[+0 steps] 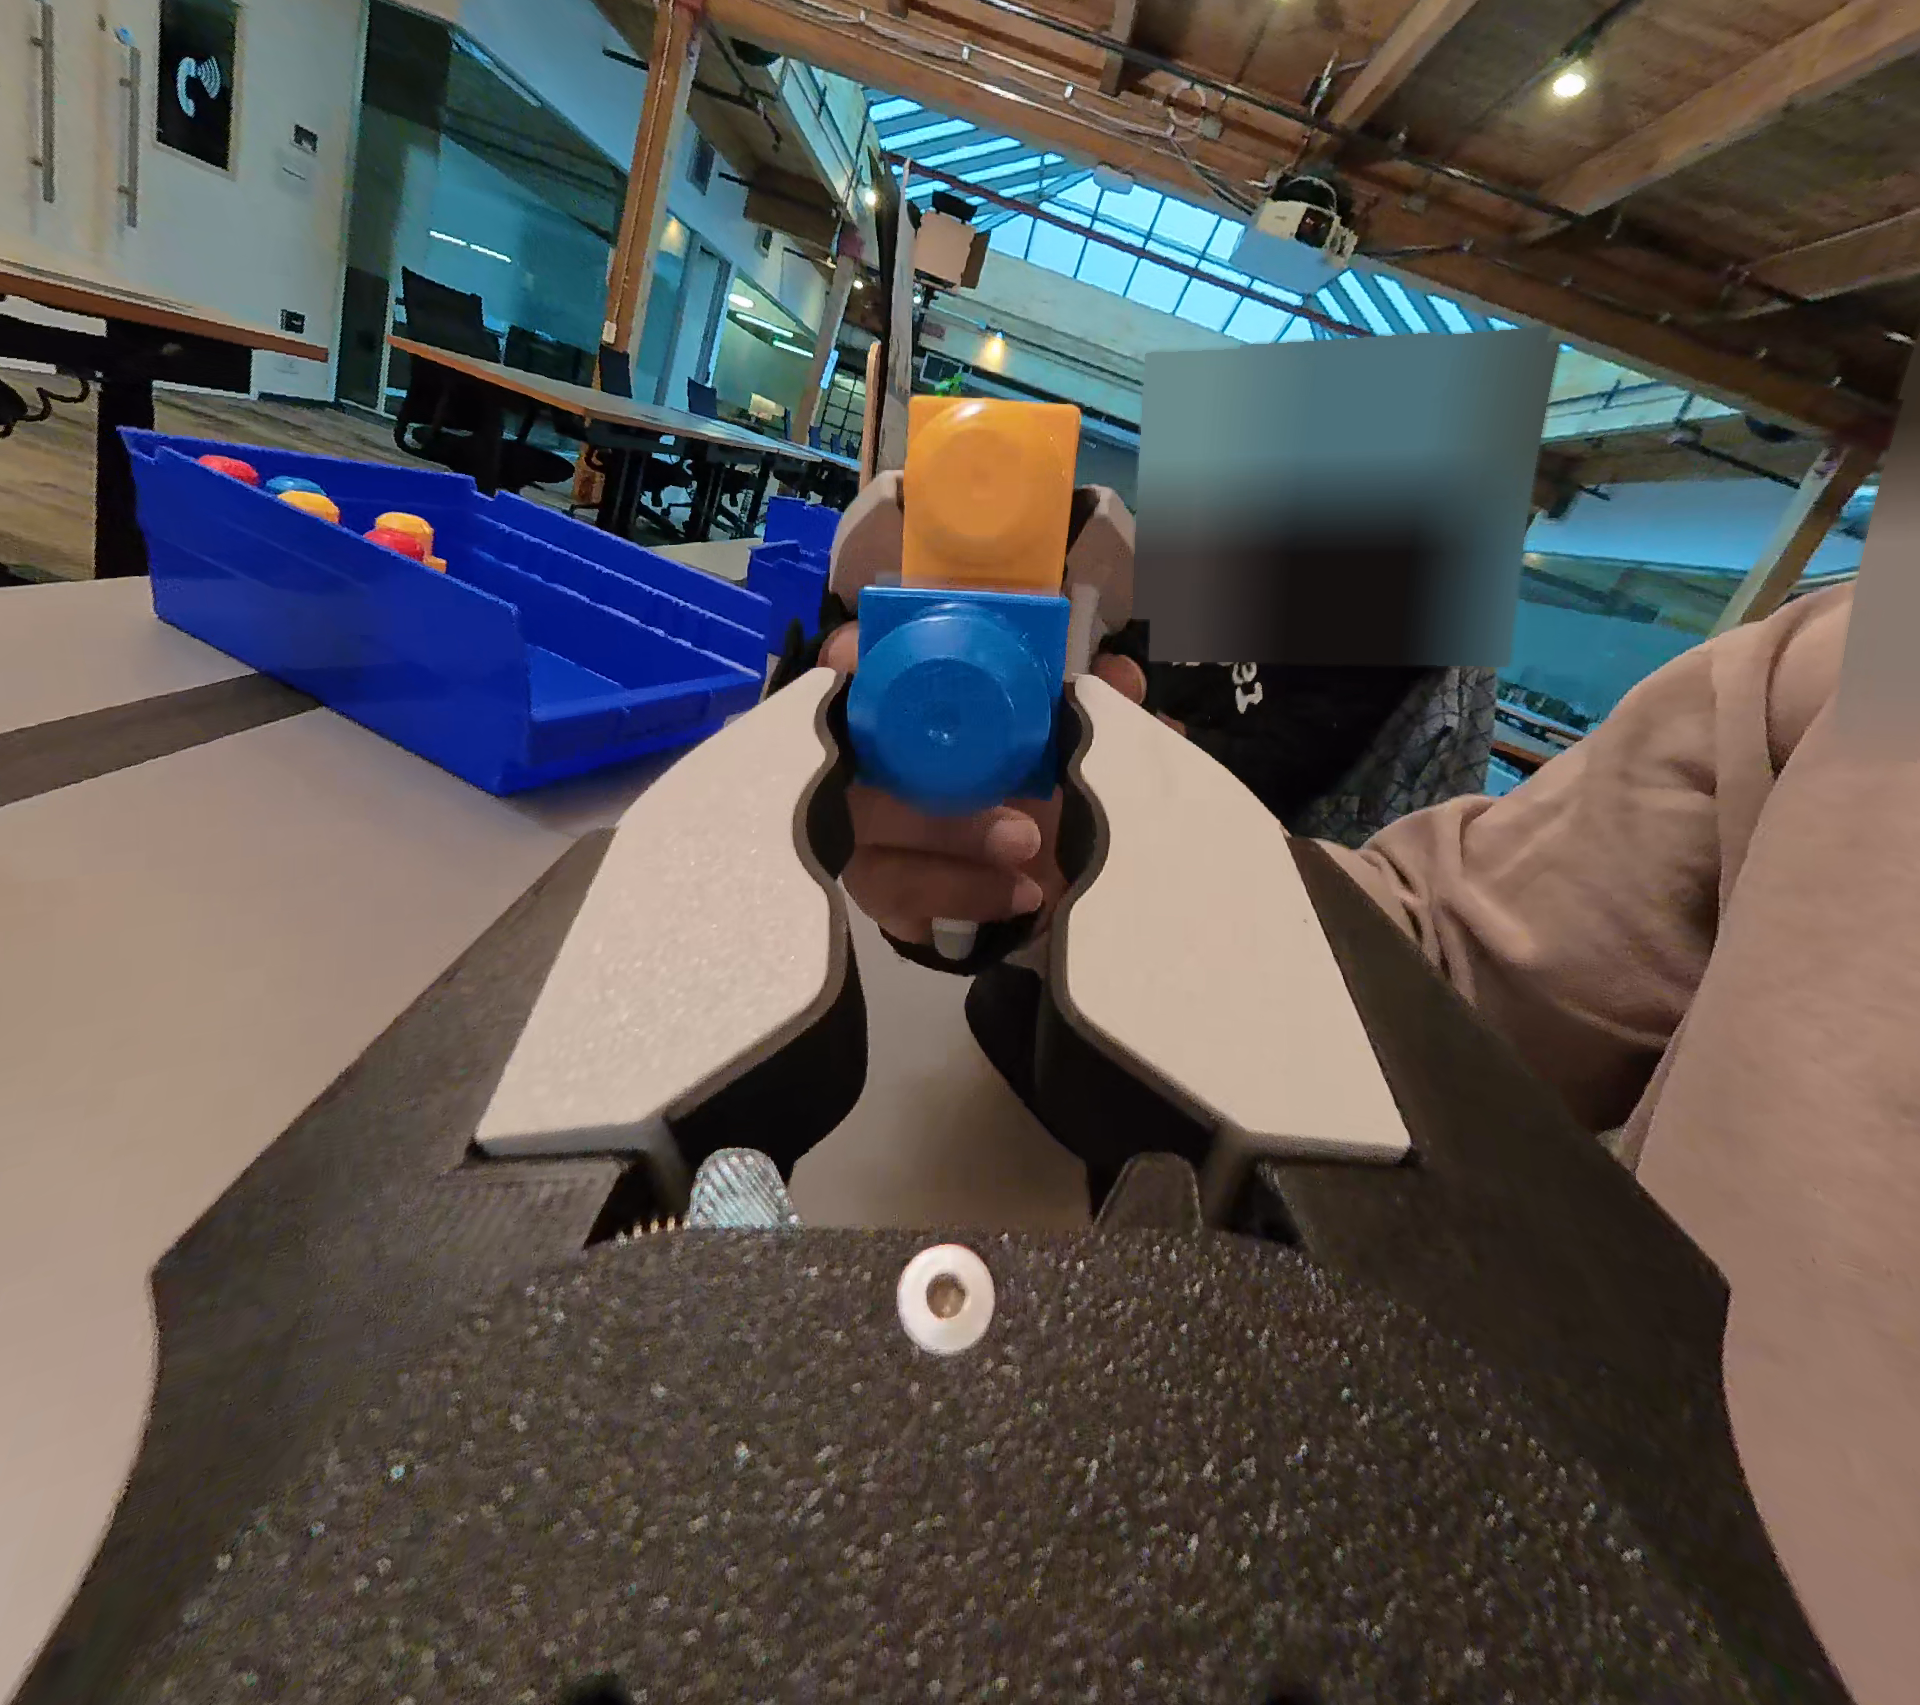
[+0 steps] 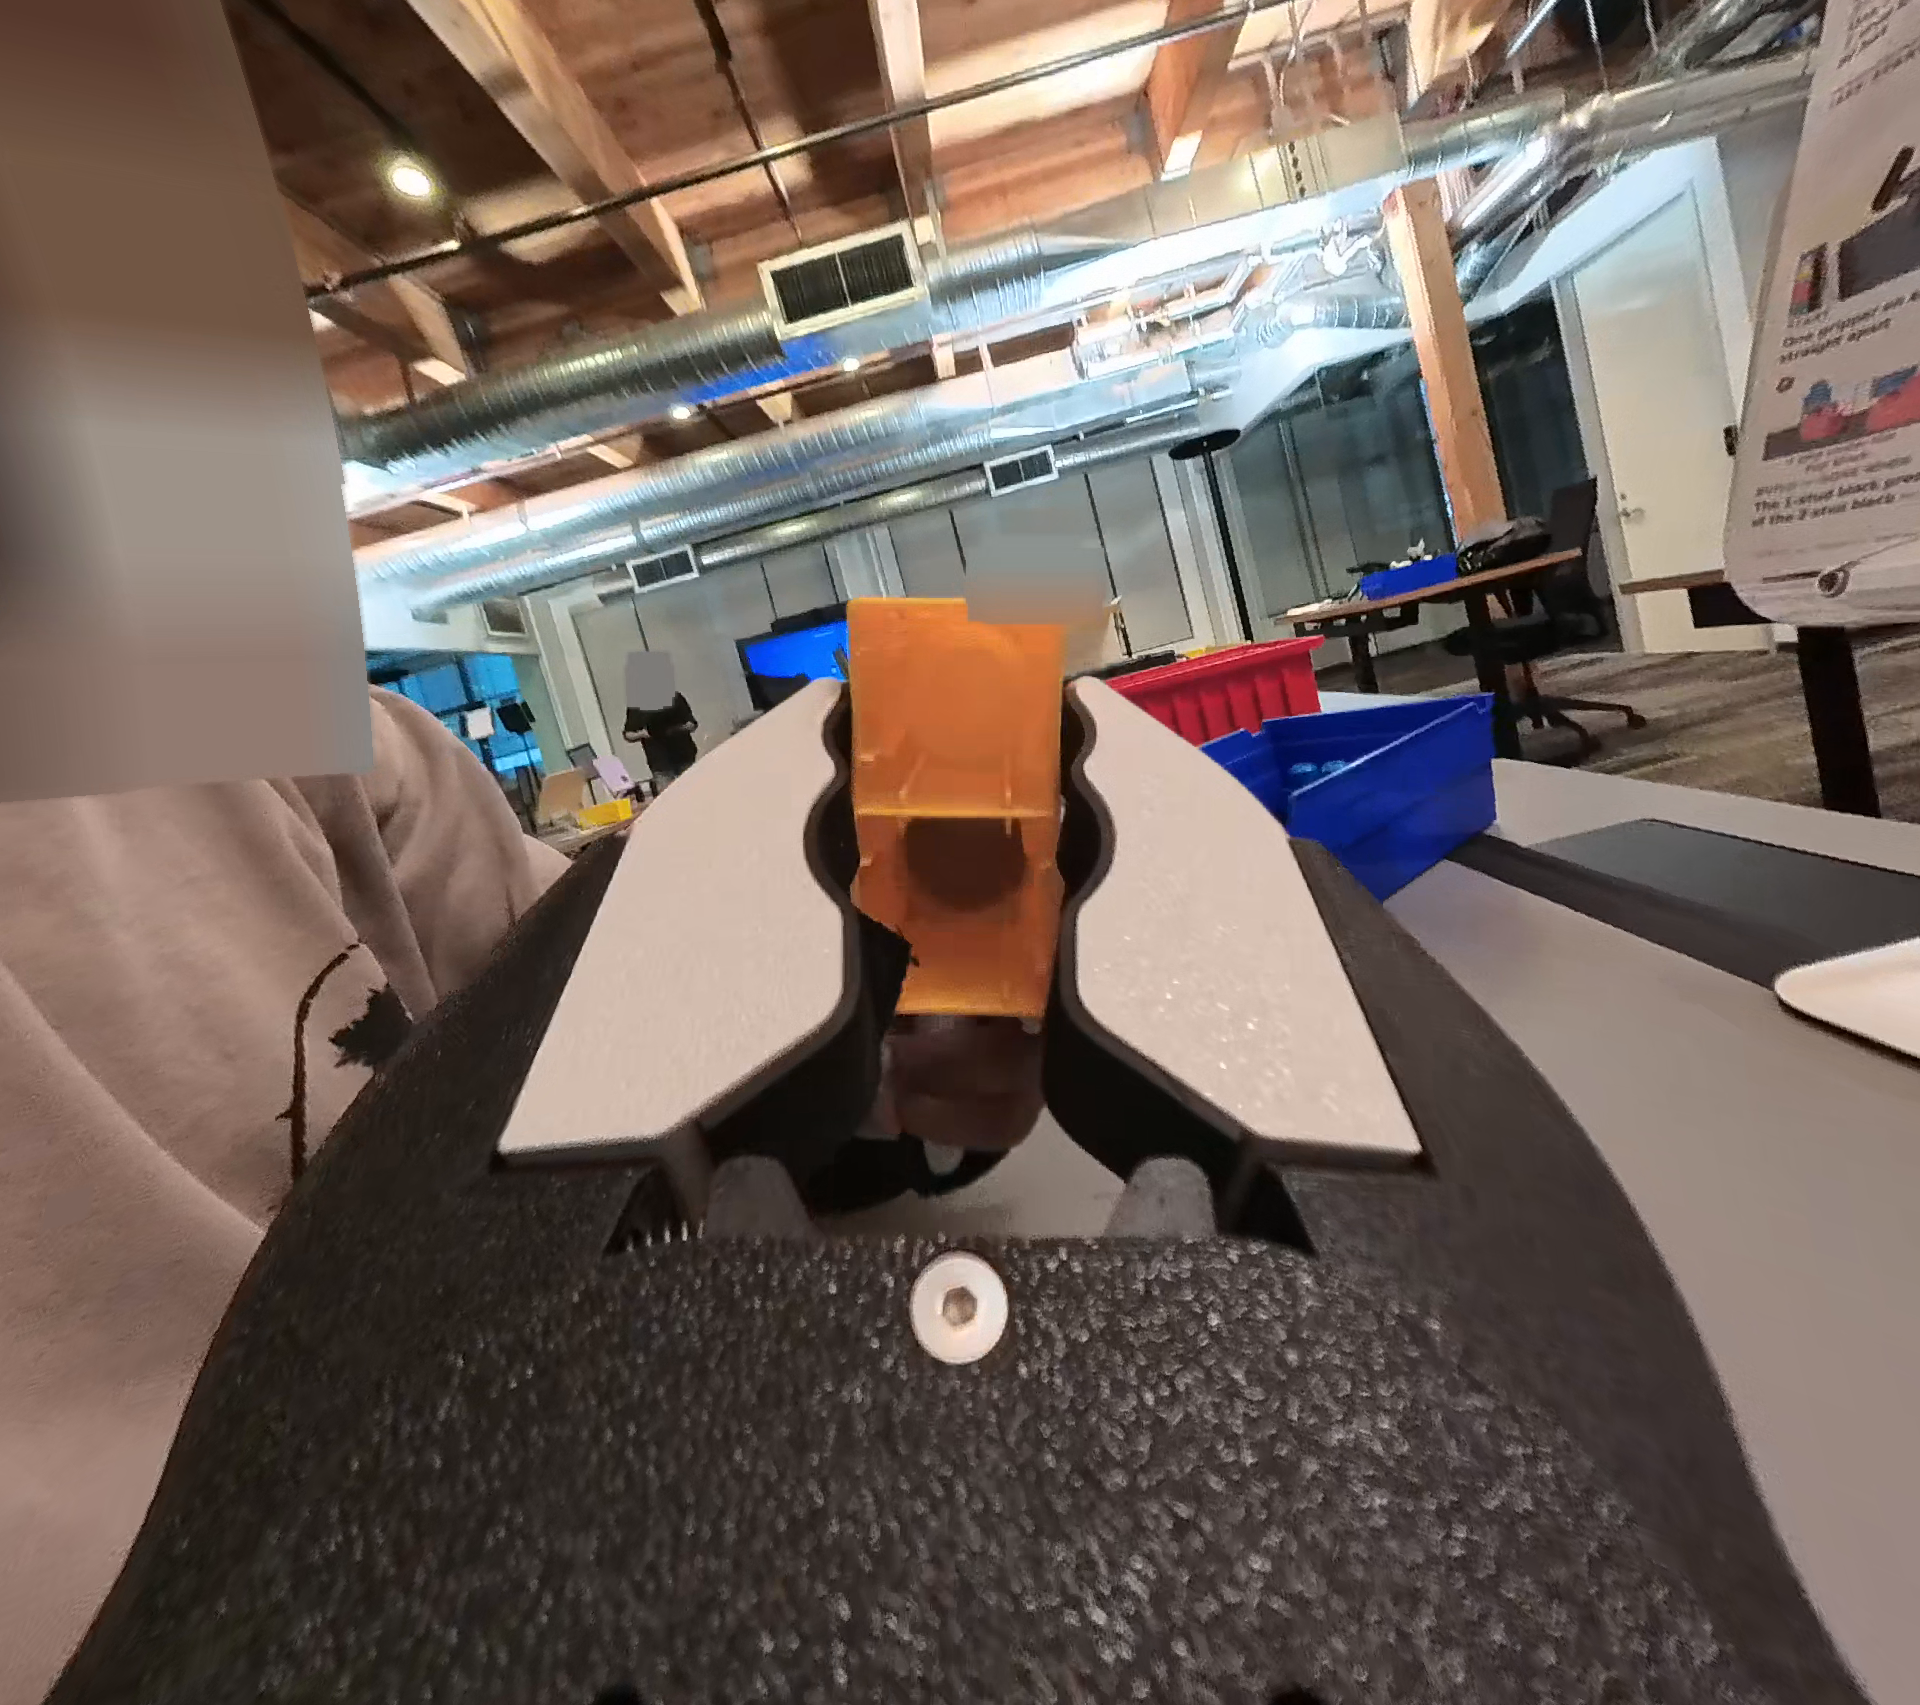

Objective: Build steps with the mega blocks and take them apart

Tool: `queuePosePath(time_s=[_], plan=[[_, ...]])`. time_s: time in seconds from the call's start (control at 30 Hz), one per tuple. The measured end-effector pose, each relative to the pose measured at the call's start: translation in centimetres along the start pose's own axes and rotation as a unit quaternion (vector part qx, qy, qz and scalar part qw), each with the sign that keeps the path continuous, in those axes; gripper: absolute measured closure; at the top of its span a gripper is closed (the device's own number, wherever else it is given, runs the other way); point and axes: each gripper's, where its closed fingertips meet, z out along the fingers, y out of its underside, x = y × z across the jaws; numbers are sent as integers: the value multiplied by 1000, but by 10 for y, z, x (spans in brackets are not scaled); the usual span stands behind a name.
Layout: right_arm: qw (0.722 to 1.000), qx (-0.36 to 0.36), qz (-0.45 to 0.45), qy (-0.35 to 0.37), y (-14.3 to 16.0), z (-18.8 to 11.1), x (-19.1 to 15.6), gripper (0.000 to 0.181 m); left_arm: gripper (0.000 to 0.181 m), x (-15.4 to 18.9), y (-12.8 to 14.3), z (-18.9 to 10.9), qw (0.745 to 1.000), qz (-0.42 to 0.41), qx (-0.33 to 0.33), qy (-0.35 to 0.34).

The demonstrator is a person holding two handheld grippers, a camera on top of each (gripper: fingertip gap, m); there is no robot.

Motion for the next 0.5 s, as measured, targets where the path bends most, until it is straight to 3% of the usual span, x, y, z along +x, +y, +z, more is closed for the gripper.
queuePosePath(time_s=[0.13,0.27,0.33,0.4,0.5], plan=[[1000,12,3,-2,-6,-2,-1,145,144,4,-11,2,1000,-12,21,13],[998,53,21,-9,-12,-2,-2,145,121,6,3,11,999,-39,22,4],[999,48,14,-1,-7,-1,0,145,127,9,7,17,999,-37,22,1],[999,47,19,-3,-4,1,-1,145,145,6,3,19,999,-25,33,-15],[1000,14,5,1,3,2,0,145,145,2,-6,13,1000,-16,18,-12]])
